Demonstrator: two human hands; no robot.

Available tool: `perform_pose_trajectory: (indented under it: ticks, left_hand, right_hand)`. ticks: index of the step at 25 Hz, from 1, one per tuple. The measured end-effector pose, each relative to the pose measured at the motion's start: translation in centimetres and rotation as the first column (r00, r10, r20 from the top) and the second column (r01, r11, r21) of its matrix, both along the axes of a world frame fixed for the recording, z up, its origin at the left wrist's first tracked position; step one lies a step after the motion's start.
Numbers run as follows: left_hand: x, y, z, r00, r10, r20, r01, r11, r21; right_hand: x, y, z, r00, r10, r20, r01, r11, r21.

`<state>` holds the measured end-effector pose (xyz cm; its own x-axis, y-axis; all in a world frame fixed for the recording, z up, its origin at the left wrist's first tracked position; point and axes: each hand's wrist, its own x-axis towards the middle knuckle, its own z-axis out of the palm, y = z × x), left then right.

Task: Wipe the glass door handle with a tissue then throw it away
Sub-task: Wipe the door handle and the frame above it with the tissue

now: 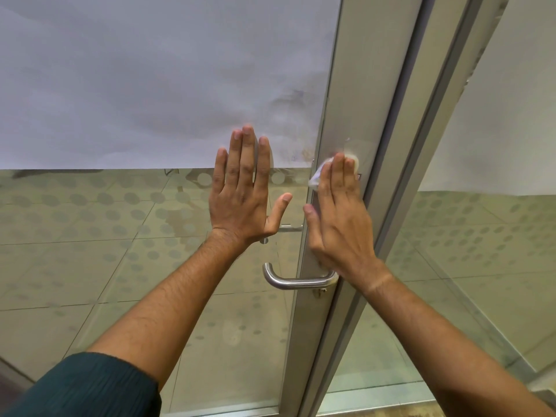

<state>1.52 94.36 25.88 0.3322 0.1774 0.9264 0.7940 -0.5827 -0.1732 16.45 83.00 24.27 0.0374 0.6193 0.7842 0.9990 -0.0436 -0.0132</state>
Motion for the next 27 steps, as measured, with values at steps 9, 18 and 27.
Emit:
perform_pose_trajectory:
  ticks: [9,18,27]
  left_hand:
    - [0.0,0.1,0.0,1.0,0.013,-0.019,-0.012,1.0,0.01]
    - [0.1,0.3,0.0,1.0,0.005,-0.009,-0.005,1.0,0.012]
    - [0.0,0.1,0.1,1.0,0.023,-0.015,-0.023,1.0,0.004]
  right_hand:
    - [2.3,-2.4,-2.6,0.98,0.02,0.198,0.012,0.988,-0.156]
    - [2.4,-2.8,-4.1,0.95,0.006,0.312,0.064,0.975,-0.214]
    - [3.3,-3.8,-4.9,0.937,-0.003,0.351,0.113,0.949,-0.295]
